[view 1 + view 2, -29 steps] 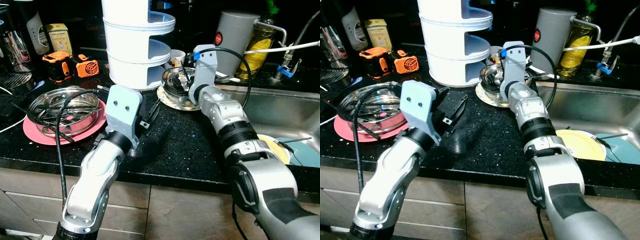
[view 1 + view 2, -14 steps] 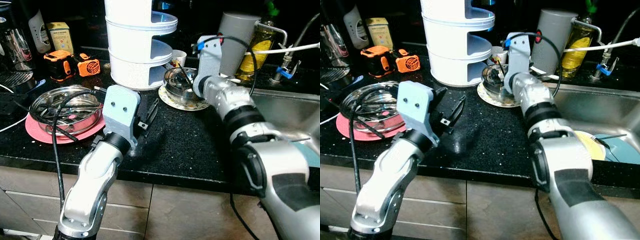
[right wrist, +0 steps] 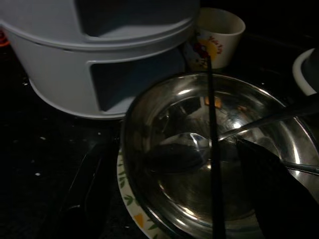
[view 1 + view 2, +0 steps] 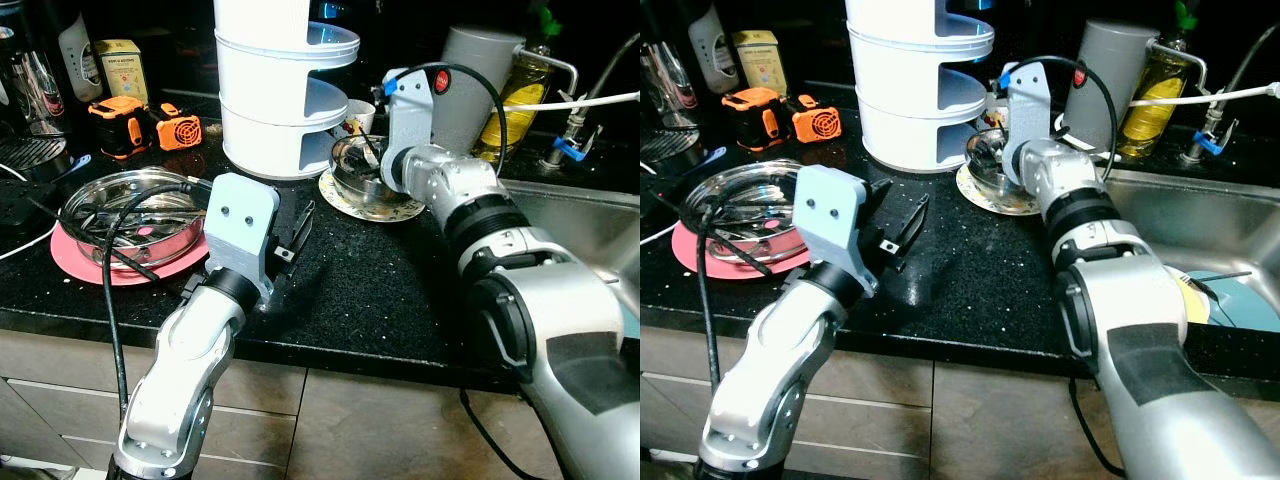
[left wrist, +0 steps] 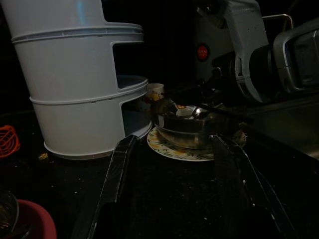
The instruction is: Kitchen organization
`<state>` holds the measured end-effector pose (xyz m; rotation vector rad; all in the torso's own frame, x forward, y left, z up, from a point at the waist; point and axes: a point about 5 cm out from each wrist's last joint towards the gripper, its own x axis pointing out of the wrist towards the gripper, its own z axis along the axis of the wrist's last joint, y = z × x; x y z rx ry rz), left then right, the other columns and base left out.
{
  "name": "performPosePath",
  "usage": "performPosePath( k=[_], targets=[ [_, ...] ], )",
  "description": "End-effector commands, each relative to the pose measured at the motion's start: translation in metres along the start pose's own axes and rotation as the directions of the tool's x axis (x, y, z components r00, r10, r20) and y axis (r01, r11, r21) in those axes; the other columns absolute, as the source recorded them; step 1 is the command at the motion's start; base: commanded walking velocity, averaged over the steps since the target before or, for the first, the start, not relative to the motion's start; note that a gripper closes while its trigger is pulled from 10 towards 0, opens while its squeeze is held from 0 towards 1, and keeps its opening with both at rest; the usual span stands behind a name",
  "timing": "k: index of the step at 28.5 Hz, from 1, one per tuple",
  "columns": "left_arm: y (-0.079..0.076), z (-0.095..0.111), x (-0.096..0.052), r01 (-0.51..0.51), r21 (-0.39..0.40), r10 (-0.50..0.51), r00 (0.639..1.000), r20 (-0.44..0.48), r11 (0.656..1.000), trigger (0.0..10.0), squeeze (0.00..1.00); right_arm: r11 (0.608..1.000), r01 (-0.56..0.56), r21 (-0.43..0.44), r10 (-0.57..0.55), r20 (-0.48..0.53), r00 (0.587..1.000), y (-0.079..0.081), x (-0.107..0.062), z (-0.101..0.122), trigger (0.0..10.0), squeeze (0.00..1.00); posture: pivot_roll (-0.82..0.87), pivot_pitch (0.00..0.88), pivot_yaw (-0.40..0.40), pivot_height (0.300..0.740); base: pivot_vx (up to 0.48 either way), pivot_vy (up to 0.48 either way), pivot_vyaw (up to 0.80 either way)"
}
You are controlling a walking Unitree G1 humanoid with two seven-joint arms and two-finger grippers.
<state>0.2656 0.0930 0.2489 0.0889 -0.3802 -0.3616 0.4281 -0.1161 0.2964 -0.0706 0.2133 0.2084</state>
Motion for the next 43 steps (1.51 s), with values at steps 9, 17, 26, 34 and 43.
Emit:
performPosePath(
  k=[9,17,26,34,43],
  targets=[
    [-0.003,0.0,-0.002,-0.006,0.005,0.006,1.0,-0.007,1.0,10.0,0.0,0.999,-0.013,0.031,0.015,-0.068,0.998,0.002,0.001,-0.01,10.0,0.0,0.06,0.0,-0.141,0.74,0.0,0.0,0.0],
    [-0.003,0.0,-0.002,-0.006,0.002,0.006,1.0,-0.008,1.0,10.0,0.0,0.998,0.016,0.059,-0.011,-0.075,0.997,-0.004,0.001,-0.015,10.0,0.0,0.06,0.0,-0.138,0.74,0.0,0.0,0.0],
    [-0.004,0.0,-0.002,-0.002,-0.002,0.002,1.0,-0.009,1.0,10.0,0.0,0.995,0.073,0.075,-0.063,-0.123,0.99,-0.016,0.002,-0.032,10.0,0.0,0.06,0.0,-0.136,0.74,0.0,0.0,0.0],
    [-0.004,0.0,-0.002,-0.007,-0.003,0.007,1.0,-0.01,1.0,10.0,0.0,0.994,0.087,0.07,-0.077,-0.136,0.988,-0.017,0.002,-0.037,4.5,0.0,0.06,0.0,-0.143,0.74,0.0,0.0,0.0],
    [-0.004,0.001,-0.003,-0.012,-0.005,0.012,1.0,-0.009,1.0,10.0,0.0,0.995,0.083,0.057,-0.075,-0.126,0.989,-0.015,0.002,-0.032,0.0,0.0,0.06,0.0,-0.145,0.74,0.0,0.0,0.0]
  ],
)
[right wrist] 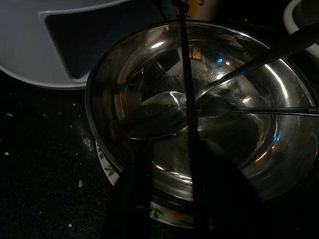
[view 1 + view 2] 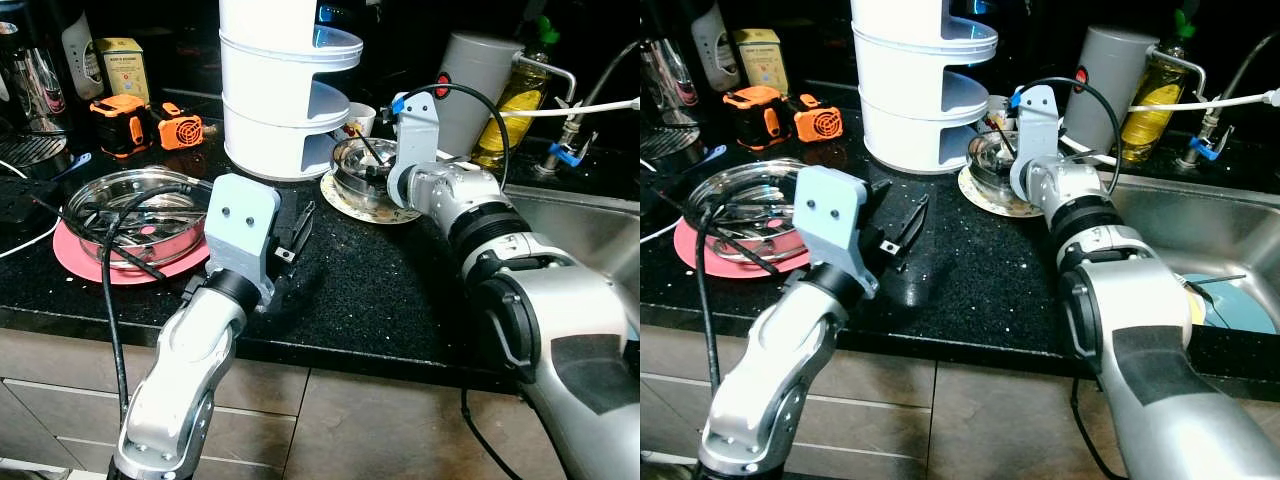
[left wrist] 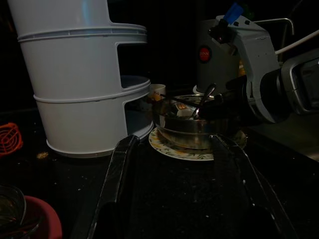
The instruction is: Kitchen organization
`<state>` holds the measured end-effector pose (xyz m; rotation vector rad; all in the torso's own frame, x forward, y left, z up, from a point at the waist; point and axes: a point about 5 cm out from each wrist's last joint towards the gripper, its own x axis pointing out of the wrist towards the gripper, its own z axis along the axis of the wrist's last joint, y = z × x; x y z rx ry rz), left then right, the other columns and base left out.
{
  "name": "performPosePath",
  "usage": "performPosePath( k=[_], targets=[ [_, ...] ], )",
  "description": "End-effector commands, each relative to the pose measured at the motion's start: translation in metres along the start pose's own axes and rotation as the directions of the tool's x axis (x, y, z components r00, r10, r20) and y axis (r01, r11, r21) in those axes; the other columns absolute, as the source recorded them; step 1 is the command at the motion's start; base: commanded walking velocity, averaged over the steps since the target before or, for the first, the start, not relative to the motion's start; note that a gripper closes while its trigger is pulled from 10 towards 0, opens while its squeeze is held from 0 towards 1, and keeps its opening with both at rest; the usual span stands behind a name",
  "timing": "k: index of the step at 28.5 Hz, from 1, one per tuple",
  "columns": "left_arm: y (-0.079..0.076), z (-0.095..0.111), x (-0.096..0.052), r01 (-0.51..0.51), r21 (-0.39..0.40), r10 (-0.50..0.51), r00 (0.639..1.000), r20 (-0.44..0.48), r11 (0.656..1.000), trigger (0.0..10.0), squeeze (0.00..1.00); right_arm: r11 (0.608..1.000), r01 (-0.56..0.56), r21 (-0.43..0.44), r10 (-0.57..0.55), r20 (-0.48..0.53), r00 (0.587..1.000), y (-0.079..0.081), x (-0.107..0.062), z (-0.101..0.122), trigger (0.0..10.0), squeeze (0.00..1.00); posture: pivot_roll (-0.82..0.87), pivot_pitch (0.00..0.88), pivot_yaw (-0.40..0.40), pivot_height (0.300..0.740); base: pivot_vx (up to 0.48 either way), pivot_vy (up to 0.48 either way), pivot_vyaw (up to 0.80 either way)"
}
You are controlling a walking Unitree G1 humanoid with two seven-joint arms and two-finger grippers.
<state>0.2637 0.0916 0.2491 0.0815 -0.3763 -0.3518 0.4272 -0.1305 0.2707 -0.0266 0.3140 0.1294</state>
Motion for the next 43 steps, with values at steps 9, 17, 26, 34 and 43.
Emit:
performPosePath(
  k=[9,17,26,34,43],
  targets=[
    [-0.002,0.0,-0.002,-0.003,0.001,0.003,1.0,-0.004,1.0,10.0,0.0,1.0,0.012,-0.005,-0.012,-0.016,1.0,-0.003,0.0,-0.002,0.0,0.0,0.06,0.0,-0.146,0.74,0.0,0.0,0.0],
    [-0.002,0.0,-0.001,0.0,0.001,0.0,1.0,0.0,1.0,10.0,0.0,0.995,0.009,0.104,-0.015,0.051,0.999,-0.01,-0.004,0.011,0.0,0.0,0.06,0.0,-0.145,0.74,0.0,0.0,0.0],
    [-0.001,0.001,0.001,0.005,0.005,-0.005,1.0,0.005,1.0,10.0,0.0,0.954,-0.077,0.29,0.011,0.225,0.974,-0.031,-0.012,0.032,0.0,0.0,0.06,0.0,-0.131,0.74,0.0,0.0,0.0],
    [0.0,0.001,0.003,0.011,0.005,-0.011,1.0,0.008,1.0,10.0,0.0,0.807,-0.481,0.343,0.258,0.527,0.81,-0.053,-0.027,0.028,8.8,0.0,0.05,0.0,-0.115,0.74,0.0,0.0,0.0],
    [0.002,0.002,0.005,0.016,0.009,-0.016,1.0,0.013,1.0,10.0,0.0,0.811,-0.42,0.408,0.175,0.515,0.839,-0.082,-0.029,-0.002,10.0,0.0,0.04,0.0,-0.109,0.74,0.0,0.0,-0.19]
  ],
)
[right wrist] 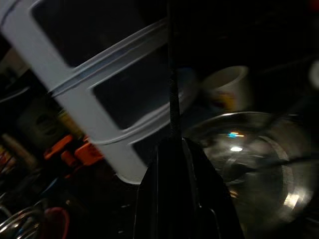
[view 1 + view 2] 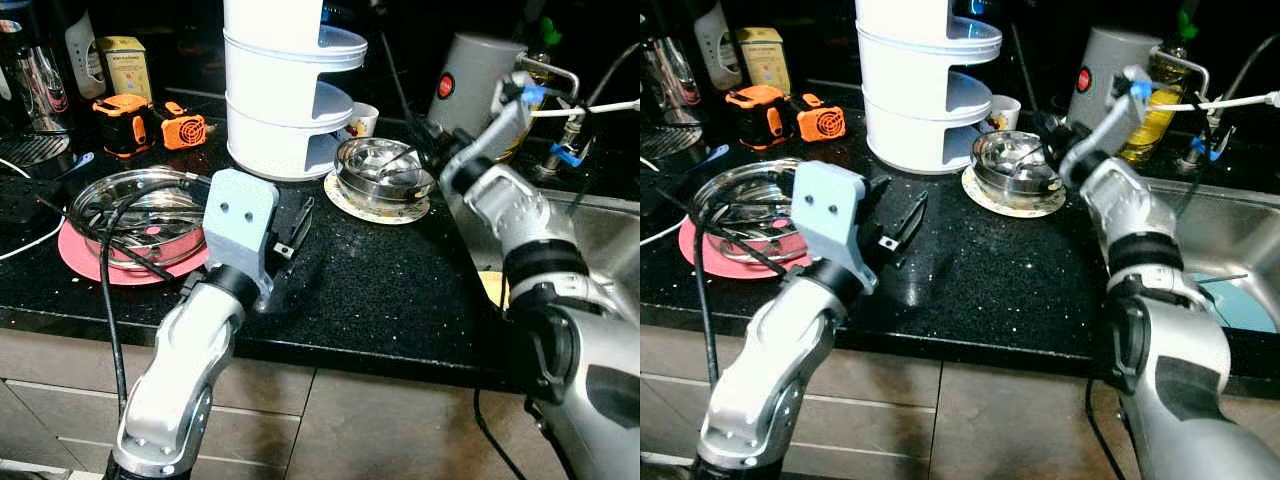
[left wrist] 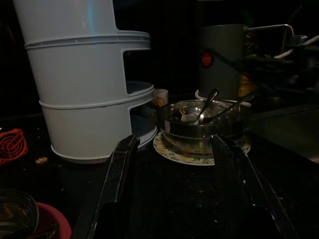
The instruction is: Kitchen organization
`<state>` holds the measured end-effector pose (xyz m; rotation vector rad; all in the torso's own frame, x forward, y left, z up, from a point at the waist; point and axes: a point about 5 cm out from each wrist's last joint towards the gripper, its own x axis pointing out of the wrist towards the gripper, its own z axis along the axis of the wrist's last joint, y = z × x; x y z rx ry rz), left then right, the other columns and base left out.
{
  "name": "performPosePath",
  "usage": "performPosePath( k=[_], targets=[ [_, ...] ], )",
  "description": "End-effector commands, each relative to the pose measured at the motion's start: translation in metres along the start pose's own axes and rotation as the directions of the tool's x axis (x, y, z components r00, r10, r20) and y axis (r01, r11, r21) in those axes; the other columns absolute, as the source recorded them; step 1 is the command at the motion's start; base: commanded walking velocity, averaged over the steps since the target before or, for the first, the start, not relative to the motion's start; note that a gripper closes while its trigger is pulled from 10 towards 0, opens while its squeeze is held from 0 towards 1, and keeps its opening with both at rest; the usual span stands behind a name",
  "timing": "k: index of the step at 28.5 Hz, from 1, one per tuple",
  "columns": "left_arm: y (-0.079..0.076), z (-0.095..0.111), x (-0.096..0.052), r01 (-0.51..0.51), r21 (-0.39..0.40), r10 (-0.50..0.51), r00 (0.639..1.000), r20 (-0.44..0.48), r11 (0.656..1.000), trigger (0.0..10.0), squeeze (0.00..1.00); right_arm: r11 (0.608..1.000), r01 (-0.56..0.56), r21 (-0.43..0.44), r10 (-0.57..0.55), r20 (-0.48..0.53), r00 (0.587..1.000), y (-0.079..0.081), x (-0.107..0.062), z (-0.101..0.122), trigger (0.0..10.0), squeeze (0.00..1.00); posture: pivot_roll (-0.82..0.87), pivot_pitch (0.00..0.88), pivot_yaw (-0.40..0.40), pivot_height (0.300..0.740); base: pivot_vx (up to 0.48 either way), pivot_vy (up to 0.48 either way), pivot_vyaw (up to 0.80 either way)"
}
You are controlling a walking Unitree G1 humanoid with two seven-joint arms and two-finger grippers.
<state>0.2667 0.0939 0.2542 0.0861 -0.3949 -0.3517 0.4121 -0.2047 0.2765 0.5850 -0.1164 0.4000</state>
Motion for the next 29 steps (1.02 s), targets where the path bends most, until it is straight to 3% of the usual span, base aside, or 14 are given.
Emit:
performPosePath(
  k=[1,2,10,13,16,18,20,22,24,25,29],
  targets=[
    [-0.002,-0.001,0.001,0.017,0.001,-0.017,1.0,-0.004,1.0,10.0,0.0,0.999,0.039,-0.006,-0.039,0.028,0.999,-0.012,-0.009,0.007,10.0,0.0,0.04,0.0,-0.107,0.74,0.0,0.0,-0.58],
    [-0.001,-0.002,0.002,0.019,0.001,-0.019,1.0,-0.003,1.0,10.0,0.0,1.0,0.025,0.006,-0.026,0.052,0.998,-0.02,-0.02,0.01,10.0,0.0,0.03,0.0,-0.105,0.74,0.0,0.0,-0.64],
    [-0.003,-0.002,0.003,0.03,-0.003,-0.03,1.0,0.001,1.0,10.0,0.0,0.998,0.037,-0.05,-0.034,0.061,0.998,-0.033,-0.039,0.017,10.0,0.0,0.02,0.0,-0.098,0.74,0.0,0.0,-0.4],
    [-0.003,-0.002,0.004,0.033,-0.004,-0.033,0.999,0.003,0.999,10.0,0.0,0.966,0.16,-0.202,-0.164,-0.005,0.986,-0.046,-0.044,0.012,10.0,0.0,0.02,0.0,-0.099,0.74,0.0,0.0,0.0],
    [-0.003,-0.002,0.004,0.032,-0.004,-0.032,0.999,0.003,0.999,10.0,0.0,0.95,0.197,-0.242,-0.209,-0.025,0.978,-0.05,-0.044,0.01,10.0,0.0,0.02,0.0,-0.099,0.74,0.0,0.0,0.0],
    [-0.002,-0.002,0.004,0.032,-0.004,-0.032,0.999,0.003,0.999,10.0,0.0,0.841,0.302,-0.449,-0.378,-0.088,0.922,-0.063,-0.049,-0.002,10.0,0.0,0.02,0.0,-0.1,0.74,0.0,0.0,0.0],
    [-0.003,-0.002,0.004,0.032,-0.004,-0.032,0.999,0.004,0.999,10.0,0.0,0.744,0.332,-0.58,-0.477,-0.113,0.872,-0.069,-0.053,-0.011,10.0,0.0,0.02,0.0,-0.1,0.74,0.0,0.0,0.0],
    [-0.003,-0.002,0.004,0.032,-0.004,-0.032,0.999,0.004,0.999,10.0,0.0,0.721,0.332,-0.607,-0.498,-0.121,0.859,-0.069,-0.053,-0.014,10.0,0.0,0.02,0.0,-0.1,0.74,0.0,0.0,0.0],
    [-0.003,-0.002,0.004,0.032,-0.004,-0.032,0.999,0.004,0.999,10.0,0.0,0.631,0.313,-0.71,-0.551,-0.127,0.825,-0.072,-0.055,-0.021,10.0,0.0,0.02,0.0,-0.101,0.74,0.0,0.0,0.0],
    [-0.003,-0.002,0.004,0.032,-0.004,-0.032,0.999,0.004,0.999,10.0,0.0,0.631,0.313,-0.71,-0.551,-0.127,0.825,-0.072,-0.055,-0.021,10.0,0.0,0.02,0.0,-0.101,0.74,0.0,0.0,0.0],
    [-0.002,-0.002,0.005,0.032,0.002,-0.032,0.999,0.005,0.999,10.0,0.0,0.456,0.248,-0.855,-0.676,-0.151,0.722,-0.088,-0.068,-0.041,10.0,0.0,0.03,0.0,-0.106,0.74,0.0,0.0,0.0]
  ],
)
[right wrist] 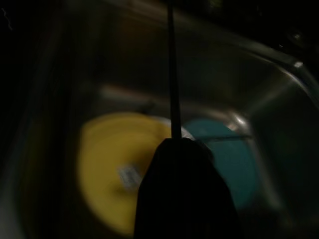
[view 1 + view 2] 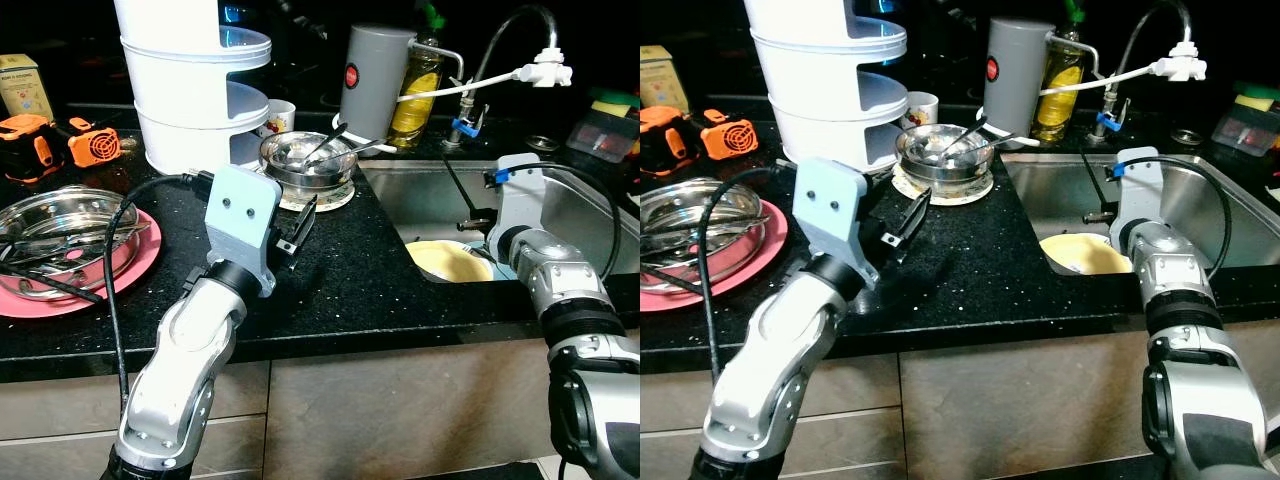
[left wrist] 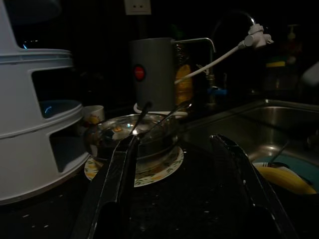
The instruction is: Kitchen organization
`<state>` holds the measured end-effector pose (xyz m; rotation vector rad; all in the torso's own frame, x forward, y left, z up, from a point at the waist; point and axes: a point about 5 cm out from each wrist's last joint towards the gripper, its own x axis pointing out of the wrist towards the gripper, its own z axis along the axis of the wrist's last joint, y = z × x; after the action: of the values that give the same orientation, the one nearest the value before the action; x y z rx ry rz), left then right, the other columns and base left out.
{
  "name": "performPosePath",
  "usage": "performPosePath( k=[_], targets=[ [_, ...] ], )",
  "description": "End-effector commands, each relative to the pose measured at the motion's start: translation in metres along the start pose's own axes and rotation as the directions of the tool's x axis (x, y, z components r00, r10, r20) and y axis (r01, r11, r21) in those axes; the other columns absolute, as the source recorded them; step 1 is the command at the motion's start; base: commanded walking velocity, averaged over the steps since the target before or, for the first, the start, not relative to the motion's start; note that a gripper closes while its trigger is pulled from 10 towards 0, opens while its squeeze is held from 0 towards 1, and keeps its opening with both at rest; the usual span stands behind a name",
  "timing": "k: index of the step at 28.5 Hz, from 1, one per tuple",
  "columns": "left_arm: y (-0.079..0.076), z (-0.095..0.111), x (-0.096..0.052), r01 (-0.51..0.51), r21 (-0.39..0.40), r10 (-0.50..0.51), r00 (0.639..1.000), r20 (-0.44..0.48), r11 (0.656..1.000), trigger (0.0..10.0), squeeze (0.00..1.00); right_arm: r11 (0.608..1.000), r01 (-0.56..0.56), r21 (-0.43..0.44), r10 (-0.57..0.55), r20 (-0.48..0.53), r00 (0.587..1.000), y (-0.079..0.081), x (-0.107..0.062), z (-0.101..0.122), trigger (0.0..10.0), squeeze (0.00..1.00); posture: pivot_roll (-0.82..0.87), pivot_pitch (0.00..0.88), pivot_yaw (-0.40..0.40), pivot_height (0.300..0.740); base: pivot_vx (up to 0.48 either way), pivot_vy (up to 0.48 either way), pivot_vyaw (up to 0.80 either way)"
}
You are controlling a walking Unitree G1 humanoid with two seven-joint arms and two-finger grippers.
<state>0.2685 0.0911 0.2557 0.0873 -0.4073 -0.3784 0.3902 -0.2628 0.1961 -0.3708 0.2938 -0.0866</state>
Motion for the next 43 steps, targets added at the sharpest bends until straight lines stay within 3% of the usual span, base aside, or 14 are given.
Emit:
performPosePath(
  k=[1,2,8,10,13,14,16,18,23,26,31,32,35,43],
  targets=[
    [0.0,-0.002,0.001,0.006,0.005,-0.006,1.0,-0.008,1.0,10.0,0.0,0.996,0.039,-0.076,-0.046,-0.08,0.996,-0.003,0.0,-0.02,10.0,0.0,0.03,0.0,-0.106,0.74,0.0,0.0,0.0],
    [0.0,-0.002,0.001,0.005,0.005,-0.005,1.0,-0.008,1.0,10.0,0.0,0.997,0.048,-0.061,-0.052,-0.076,0.996,-0.003,0.0,-0.021,10.0,1.0,0.03,0.0,-0.107,0.74,0.0,0.0,0.0],
    [0.001,-0.002,0.001,0.001,0.006,-0.001,1.0,-0.007,1.0,10.0,0.0,0.997,0.022,0.078,-0.022,0.008,1.0,0.006,0.002,-0.01,10.0,1.0,0.02,0.0,-0.108,0.74,0.0,0.0,0.0],
    [0.001,-0.003,0.001,0.0,0.004,0.0,1.0,-0.008,1.0,10.0,0.0,0.982,-0.035,0.186,0.013,0.119,0.993,0.012,0.002,0.008,10.0,1.0,0.02,0.0,-0.108,0.74,0.0,0.0,0.0],
    [0.001,-0.003,0.001,-0.001,0.005,0.001,1.0,-0.009,1.0,10.0,0.0,0.952,-0.121,0.282,0.049,0.249,0.967,0.018,-0.001,0.03,10.0,1.0,0.02,0.0,-0.108,0.74,0.0,0.0,0.0],
    [0.002,-0.004,0.001,-0.003,0.006,0.003,1.0,-0.011,1.0,10.0,0.0,0.918,-0.234,0.32,0.109,0.364,0.925,0.025,-0.005,0.048,10.0,0.0,0.03,0.0,-0.109,0.74,0.0,0.0,0.0],
    [0.002,-0.004,0.001,-0.004,0.006,0.004,1.0,-0.012,1.0,10.0,0.0,0.874,-0.354,0.332,0.166,0.482,0.86,0.035,-0.012,0.067,10.0,0.0,0.03,0.0,-0.109,0.74,0.0,0.0,0.0],
    [0.001,-0.005,0.0,-0.002,0.005,0.002,1.0,-0.015,1.0,10.0,0.0,0.862,-0.433,0.262,0.227,0.564,0.794,0.048,-0.019,0.081,10.0,0.0,0.03,0.0,-0.109,0.74,0.0,0.0,0.0],
    [-0.001,-0.007,0.0,0.003,0.002,-0.003,1.0,-0.021,1.0,10.0,0.0,0.887,-0.443,0.131,0.293,0.582,0.758,0.063,-0.023,0.089,10.0,0.0,0.04,0.0,-0.112,0.74,0.0,0.0,0.42],
    [-0.004,-0.01,-0.002,0.009,-0.005,-0.009,0.999,-0.033,1.0,10.0,0.0,0.911,-0.399,-0.105,0.385,0.566,0.729,0.085,-0.025,0.099,10.0,0.0,0.04,0.0,-0.114,0.74,0.0,0.0,0.8],
    [-0.005,-0.012,-0.002,0.015,-0.007,-0.015,0.999,-0.038,1.0,10.0,0.0,0.91,-0.368,-0.189,0.409,0.545,0.732,0.095,-0.024,0.108,10.0,0.0,0.03,0.0,-0.113,0.74,0.0,0.0,0.48],
    [-0.008,-0.013,-0.003,0.025,-0.012,-0.026,0.999,-0.045,1.0,10.0,0.0,0.91,-0.318,-0.266,0.413,0.517,0.75,0.101,-0.022,0.115,10.0,0.0,0.04,0.0,-0.12,0.74,0.0,0.0,0.0],
    [-0.013,-0.015,-0.006,0.045,-0.019,-0.046,0.997,-0.06,0.999,10.0,0.0,0.903,-0.258,-0.344,0.407,0.486,0.774,0.103,-0.02,0.124,10.0,0.0,0.04,0.0,-0.122,0.74,0.0,0.0,0.0],
    [-0.019,-0.02,-0.013,0.094,-0.02,-0.095,0.991,-0.094,0.995,10.0,0.0,0.902,-0.203,-0.38,0.361,0.409,0.838,0.091,-0.013,0.132,10.0,0.0,0.05,0.0,-0.132,0.74,0.0,0.0,0.0]
  ],
)
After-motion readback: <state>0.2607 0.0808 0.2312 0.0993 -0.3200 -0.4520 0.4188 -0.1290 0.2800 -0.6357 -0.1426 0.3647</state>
